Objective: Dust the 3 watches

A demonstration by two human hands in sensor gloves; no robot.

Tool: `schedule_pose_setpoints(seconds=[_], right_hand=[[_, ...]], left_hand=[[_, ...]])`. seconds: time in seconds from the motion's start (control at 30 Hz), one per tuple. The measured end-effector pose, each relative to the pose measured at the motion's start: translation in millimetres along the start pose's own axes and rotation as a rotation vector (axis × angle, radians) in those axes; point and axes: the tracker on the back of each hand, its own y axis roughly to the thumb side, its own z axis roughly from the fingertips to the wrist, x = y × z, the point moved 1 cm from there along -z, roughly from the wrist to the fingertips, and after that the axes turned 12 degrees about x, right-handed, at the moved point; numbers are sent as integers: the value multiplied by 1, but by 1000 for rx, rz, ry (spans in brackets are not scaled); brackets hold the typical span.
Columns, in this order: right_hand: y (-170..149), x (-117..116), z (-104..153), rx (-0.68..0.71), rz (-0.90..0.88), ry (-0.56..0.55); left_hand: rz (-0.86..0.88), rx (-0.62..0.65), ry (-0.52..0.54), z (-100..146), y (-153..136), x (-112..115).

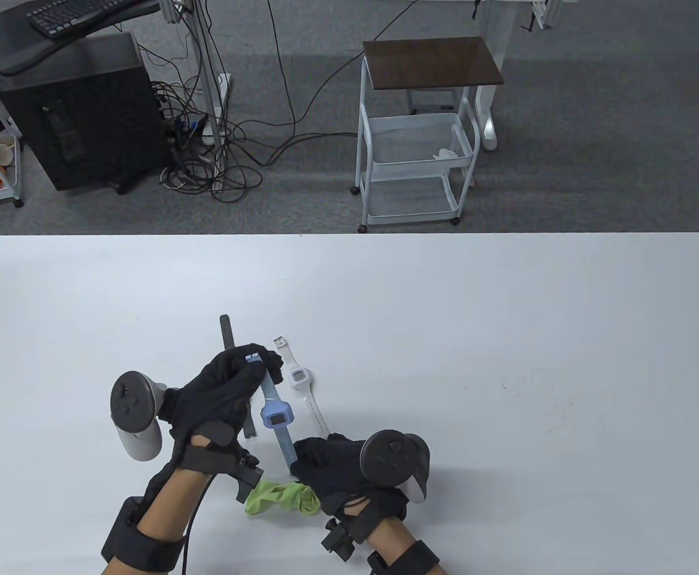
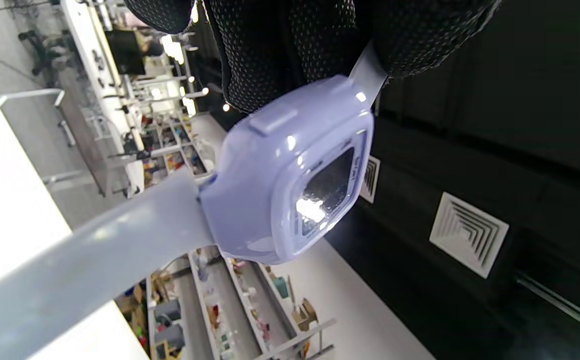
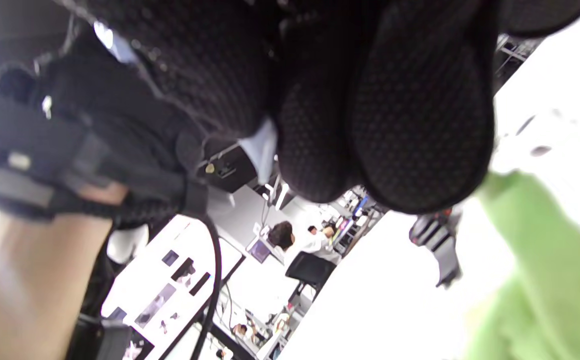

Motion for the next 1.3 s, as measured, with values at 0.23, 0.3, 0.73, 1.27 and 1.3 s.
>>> schedule_pose_setpoints(seconds=[0.23, 0.3, 0.73, 1.27, 1.3], right_hand=[[-7, 0, 3, 10, -21, -62], [-8, 3, 5, 10, -30, -80], [-19, 28, 13, 46, 200, 38], [-37, -17, 11, -58, 345, 488], [-38, -18, 11, -62, 340, 488]], left_hand=[[-81, 22, -39, -2, 6, -6], [-95, 23, -48, -2, 7, -7], [-173, 19, -70, -1, 8, -18], [-166, -9, -127, -1, 3, -10], [-166, -12, -134, -1, 2, -8]])
